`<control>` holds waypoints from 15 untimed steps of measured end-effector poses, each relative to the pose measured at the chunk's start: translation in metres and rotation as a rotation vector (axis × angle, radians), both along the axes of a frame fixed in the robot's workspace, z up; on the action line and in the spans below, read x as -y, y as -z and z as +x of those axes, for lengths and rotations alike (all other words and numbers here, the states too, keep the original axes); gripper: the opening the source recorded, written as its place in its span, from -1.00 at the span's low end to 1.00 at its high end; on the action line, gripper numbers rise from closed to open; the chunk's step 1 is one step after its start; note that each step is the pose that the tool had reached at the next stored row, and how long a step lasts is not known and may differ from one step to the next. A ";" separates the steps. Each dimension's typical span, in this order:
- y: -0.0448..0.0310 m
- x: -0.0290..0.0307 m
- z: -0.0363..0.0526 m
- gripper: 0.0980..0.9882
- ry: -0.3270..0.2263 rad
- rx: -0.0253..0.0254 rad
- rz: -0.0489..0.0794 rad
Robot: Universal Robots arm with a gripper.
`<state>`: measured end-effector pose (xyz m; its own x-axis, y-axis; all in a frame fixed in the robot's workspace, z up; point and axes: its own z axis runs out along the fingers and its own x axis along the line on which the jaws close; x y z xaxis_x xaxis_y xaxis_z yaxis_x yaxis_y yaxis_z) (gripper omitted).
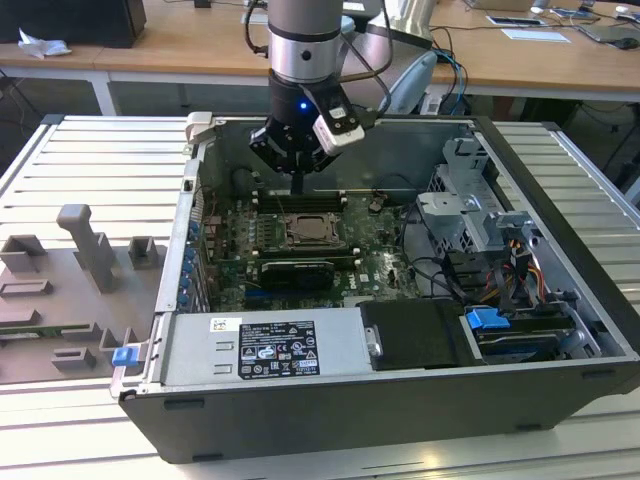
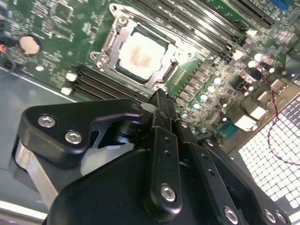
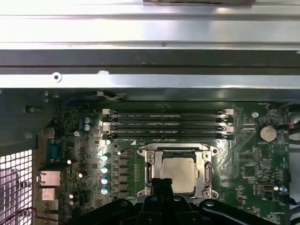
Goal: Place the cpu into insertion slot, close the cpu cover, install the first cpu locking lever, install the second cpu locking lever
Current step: 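Install the first cpu locking lever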
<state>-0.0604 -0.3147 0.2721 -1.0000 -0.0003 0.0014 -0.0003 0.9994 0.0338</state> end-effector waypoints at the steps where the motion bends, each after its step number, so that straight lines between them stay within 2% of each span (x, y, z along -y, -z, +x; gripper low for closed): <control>1: 0.0013 0.0000 -0.0017 -0.98 -0.001 -0.0001 0.000; 3: 0.0033 0.0000 -0.0089 -0.98 -0.002 0.0000 0.003; 5: 0.0053 0.0000 -0.0238 -0.98 -0.004 0.0002 0.006; 7: 0.0060 0.0000 -0.0298 -0.98 -0.005 0.0002 0.006; 11: 0.0084 -0.0003 -0.0400 -0.98 -0.006 0.0007 0.007; 15: 0.0116 -0.0037 -0.0431 -0.98 -0.007 0.0007 0.009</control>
<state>-0.1036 -0.3109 0.2605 -1.0000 -0.0069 0.0007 -0.0069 0.9990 0.0431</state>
